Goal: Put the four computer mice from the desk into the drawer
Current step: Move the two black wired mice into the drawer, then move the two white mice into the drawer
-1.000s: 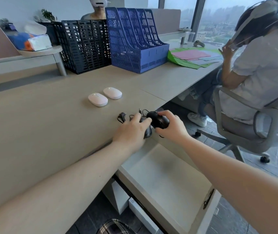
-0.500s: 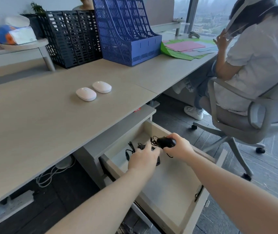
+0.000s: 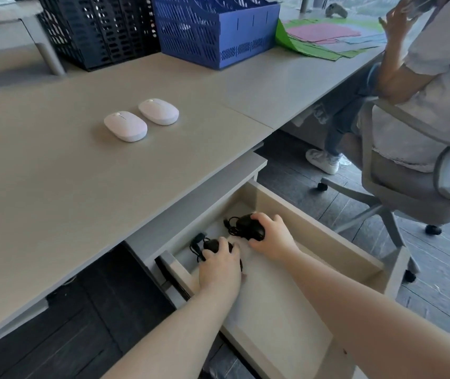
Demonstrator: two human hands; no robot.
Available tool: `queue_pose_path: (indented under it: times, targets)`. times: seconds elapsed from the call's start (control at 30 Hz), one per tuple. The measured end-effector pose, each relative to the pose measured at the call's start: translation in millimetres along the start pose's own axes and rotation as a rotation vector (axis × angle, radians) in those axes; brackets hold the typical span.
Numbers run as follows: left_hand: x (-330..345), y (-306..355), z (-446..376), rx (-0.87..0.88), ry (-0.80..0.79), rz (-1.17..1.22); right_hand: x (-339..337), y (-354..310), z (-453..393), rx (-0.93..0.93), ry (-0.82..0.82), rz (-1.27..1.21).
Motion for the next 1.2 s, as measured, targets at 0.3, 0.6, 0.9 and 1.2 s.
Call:
queue_pose_path:
  times: [0.3, 0.6, 0.9, 1.2]
  targets:
    - [11.4, 4.4, -6.7, -0.035, -0.119, 0.135, 15.7, 0.5, 3.4, -0.024, -0.102, 0.103]
    - [-44.1, -2.5, 9.8, 0.05, 0.059, 0.003, -28.5, -17.9, 11.9, -0.108, 0.053, 0.111]
    - [-148.8, -29.3, 26.8, 0.198, 0.519, 0.195, -74.0, -96.5, 25.4, -0.227, 0.319, -0.067]
    - [-186.7, -109.9, -3.5, -0.032, 0.844, 0.297, -79.3, -164.0, -0.3, -0.347, 0.411, -0.064]
Point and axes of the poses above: each hand's wrist, its own z-axis away from the middle knuckle, its own x-axis out of the palm, y = z × x, the point moved 1 cm from there along -z, towards the middle knuckle, and after that the axes turned 4 degrees about y, right-handed, at the moved point
